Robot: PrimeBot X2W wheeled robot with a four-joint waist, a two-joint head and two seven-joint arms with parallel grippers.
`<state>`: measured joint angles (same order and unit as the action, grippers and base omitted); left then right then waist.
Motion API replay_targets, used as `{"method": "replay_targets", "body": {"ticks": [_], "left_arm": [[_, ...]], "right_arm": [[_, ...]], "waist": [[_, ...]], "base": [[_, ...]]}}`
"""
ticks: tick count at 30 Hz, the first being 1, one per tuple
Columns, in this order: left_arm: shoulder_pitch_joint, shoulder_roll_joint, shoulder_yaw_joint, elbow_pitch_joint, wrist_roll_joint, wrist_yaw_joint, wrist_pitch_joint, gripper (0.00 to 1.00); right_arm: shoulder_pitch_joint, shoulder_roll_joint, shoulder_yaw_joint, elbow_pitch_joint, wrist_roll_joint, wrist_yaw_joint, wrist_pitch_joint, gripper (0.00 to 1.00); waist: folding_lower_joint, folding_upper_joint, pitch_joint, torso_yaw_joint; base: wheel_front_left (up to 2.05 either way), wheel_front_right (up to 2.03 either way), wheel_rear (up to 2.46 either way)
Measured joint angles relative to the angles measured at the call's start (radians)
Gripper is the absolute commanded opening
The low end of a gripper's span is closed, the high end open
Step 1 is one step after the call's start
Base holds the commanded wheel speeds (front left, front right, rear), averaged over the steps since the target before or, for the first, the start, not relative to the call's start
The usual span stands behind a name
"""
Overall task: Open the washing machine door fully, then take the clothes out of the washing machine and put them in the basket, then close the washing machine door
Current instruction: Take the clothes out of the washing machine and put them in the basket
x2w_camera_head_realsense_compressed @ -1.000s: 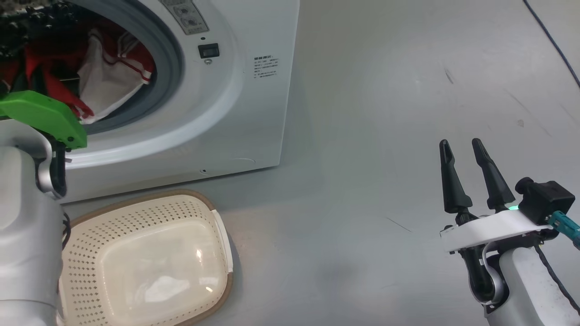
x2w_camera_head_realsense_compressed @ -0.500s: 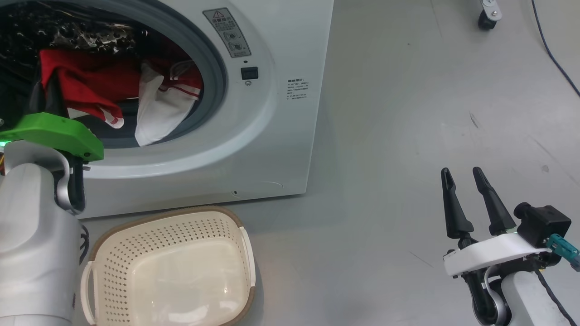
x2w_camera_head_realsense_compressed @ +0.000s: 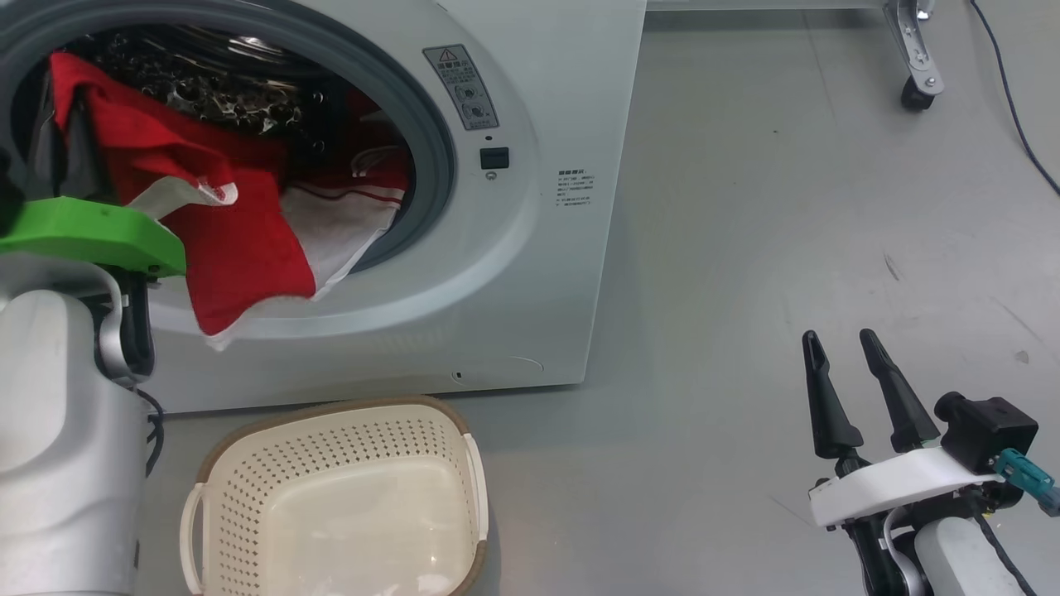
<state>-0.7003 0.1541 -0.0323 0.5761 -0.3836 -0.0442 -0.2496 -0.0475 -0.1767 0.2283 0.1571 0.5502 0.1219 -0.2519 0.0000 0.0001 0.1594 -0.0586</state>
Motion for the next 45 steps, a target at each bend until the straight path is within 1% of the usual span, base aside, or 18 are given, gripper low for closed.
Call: {"method": "replay_targets", "body": {"ticks": [6, 12, 18, 29, 37, 40, 45], "left_arm": [[0.016, -0.012, 0.000, -0.089, 0.009, -0.005, -0.003, 0.00], [0.037, -0.026, 0.027, -0.206, 0.015, -0.005, -0.005, 0.00], [0.094, -0.048, 0.026, -0.260, 0.016, -0.005, -0.007, 0.00], [0.234, -0.066, -0.024, -0.262, 0.035, -0.007, -0.007, 0.00], [0.344, -0.074, -0.047, -0.258, 0.035, -0.007, -0.007, 0.00], [0.388, -0.077, -0.070, -0.228, 0.035, -0.007, 0.014, 0.00], [0.443, -0.078, -0.077, -0.168, 0.038, -0.006, 0.030, 0.00]], "right_arm": [[0.012, 0.000, -0.006, -0.009, 0.000, 0.000, 0.000, 1.00], [0.017, -0.001, -0.016, -0.016, 0.000, 0.000, 0.000, 1.00], [0.018, -0.001, -0.021, -0.020, 0.000, 0.000, 0.000, 1.00], [0.035, 0.001, -0.020, -0.026, 0.000, 0.000, 0.000, 1.00], [0.037, 0.002, -0.011, -0.033, -0.007, 0.000, 0.000, 1.00], [0.036, 0.002, -0.005, -0.038, -0.007, 0.000, 0.000, 1.00], [0.032, 0.001, 0.011, -0.042, -0.007, 0.000, 0.000, 1.00]], "waist": [[0.0000, 0.0000, -0.004, 0.008], [0.0000, 0.0000, -0.009, 0.017], [0.0000, 0.0000, -0.015, 0.024], [0.0000, 0.0000, -0.012, 0.030], [0.0000, 0.0000, 0.009, 0.021], [0.0000, 0.0000, 0.026, 0.012], [0.0000, 0.0000, 0.050, -0.004]], "base": [[0.00, 0.00, 0.00], [0.00, 0.00, 0.00], [0.00, 0.00, 0.00], [0.00, 0.00, 0.00], [0.00, 0.00, 0.00], [0.00, 0.00, 0.00], [0.00, 0.00, 0.00]]}}
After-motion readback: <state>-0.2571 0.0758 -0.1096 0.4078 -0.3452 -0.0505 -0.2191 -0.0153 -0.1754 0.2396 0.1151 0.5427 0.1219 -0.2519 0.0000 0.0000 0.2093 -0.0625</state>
